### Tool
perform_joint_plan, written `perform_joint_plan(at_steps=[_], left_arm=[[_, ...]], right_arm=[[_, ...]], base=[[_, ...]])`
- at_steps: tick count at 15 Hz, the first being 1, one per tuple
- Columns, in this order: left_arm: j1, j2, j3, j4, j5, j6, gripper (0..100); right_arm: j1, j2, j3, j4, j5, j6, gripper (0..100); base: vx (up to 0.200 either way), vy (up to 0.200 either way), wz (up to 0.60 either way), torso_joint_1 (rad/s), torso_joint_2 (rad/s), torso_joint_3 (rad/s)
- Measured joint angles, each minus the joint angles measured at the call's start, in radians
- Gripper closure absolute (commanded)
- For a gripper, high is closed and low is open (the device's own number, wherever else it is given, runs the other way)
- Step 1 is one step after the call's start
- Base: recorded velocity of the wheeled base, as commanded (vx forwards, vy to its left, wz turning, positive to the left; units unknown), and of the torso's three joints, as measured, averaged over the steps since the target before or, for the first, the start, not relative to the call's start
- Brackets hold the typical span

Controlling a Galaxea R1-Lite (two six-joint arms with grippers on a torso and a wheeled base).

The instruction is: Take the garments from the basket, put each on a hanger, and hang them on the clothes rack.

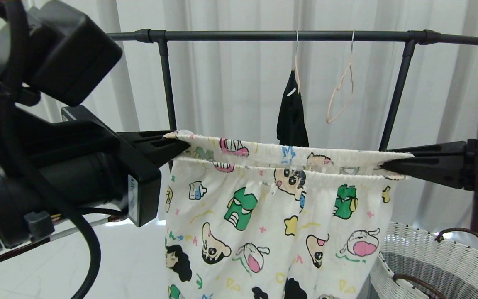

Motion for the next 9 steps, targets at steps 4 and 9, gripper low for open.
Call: perform_joint_plan(at_steps=[4,9], left_arm=[[0.006,0.040,0.000,0.000,0.031,0.017,100],[0.016,0.053,0.010,0.000,0.033,0.014,100]], right_arm=[[0.019,-0.041,0.022,-0.030,0.000,-0.005,100],[0.042,-0.065,0.060,-0.029,0.005,-0.017,0]], base=[[0.000,0.000,0.00,0.000,0.00,0.000],[0.000,0.000,0.00,0.000,0.00,0.000]])
